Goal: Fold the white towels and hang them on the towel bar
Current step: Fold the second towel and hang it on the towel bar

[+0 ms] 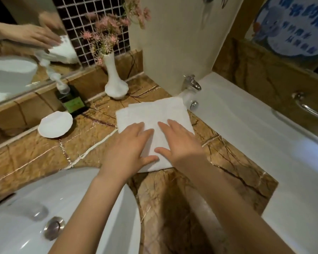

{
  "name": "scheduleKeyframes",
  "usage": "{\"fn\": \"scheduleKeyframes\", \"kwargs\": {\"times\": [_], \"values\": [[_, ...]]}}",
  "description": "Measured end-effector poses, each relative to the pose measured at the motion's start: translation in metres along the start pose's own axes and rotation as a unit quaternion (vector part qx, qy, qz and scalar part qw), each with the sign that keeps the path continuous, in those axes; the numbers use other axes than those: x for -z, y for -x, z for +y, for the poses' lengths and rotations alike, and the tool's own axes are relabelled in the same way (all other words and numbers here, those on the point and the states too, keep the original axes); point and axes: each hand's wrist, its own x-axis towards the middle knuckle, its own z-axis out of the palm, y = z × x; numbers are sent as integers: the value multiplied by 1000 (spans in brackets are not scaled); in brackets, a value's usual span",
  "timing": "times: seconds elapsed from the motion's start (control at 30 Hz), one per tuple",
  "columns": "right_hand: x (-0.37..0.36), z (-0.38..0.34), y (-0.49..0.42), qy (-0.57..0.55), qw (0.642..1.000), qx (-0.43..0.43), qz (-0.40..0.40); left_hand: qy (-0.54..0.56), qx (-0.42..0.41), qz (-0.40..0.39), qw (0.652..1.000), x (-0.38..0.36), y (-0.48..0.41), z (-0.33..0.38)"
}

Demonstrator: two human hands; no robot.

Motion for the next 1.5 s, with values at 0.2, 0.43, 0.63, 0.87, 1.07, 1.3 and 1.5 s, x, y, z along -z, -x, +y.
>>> {"fn": "scheduleKeyframes", "kwargs": {"times": [0.2,0.43,0.63,0.87,1.07,1.3,1.5], "values": [[-22,4,17,167,985,38,33,-92,-3,-2,996,-22,9,8],[-2,-2,8,22,998,52,34,-29,-41,72,996,15,-3,4],[55,-10,-5,-65,988,81,112,218,31,136,966,55,-13,-3],[114,-9,-15,-234,959,73,146,551,10,158,819,81,-16,-20],[134,1,-14,-561,822,11,100,550,58,84,829,82,-12,-21],[115,-5,-21,-719,675,-164,-23,799,110,124,579,79,24,-9],[99,-31,-7,-664,725,-166,-79,773,174,207,575,84,78,9]]}}
